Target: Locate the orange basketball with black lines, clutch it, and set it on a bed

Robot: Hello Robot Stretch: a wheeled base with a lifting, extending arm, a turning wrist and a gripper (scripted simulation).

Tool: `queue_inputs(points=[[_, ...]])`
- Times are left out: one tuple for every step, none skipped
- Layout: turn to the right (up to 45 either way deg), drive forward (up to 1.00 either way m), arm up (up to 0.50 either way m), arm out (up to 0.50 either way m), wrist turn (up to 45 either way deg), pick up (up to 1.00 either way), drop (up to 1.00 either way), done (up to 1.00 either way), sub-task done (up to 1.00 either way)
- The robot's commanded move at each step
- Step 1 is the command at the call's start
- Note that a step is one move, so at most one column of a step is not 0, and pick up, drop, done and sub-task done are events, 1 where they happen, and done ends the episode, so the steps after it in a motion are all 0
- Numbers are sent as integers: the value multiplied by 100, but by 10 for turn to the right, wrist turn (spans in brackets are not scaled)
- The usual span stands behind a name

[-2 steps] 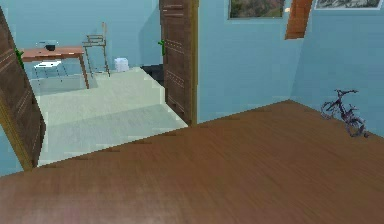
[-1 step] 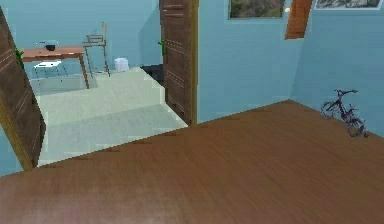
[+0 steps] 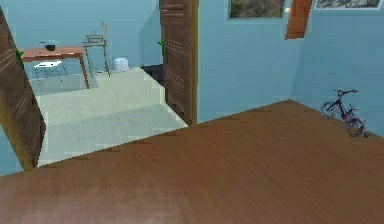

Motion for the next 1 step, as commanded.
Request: queue_inputs(points=[[0,0,0,0,0,100,0,0,0]])
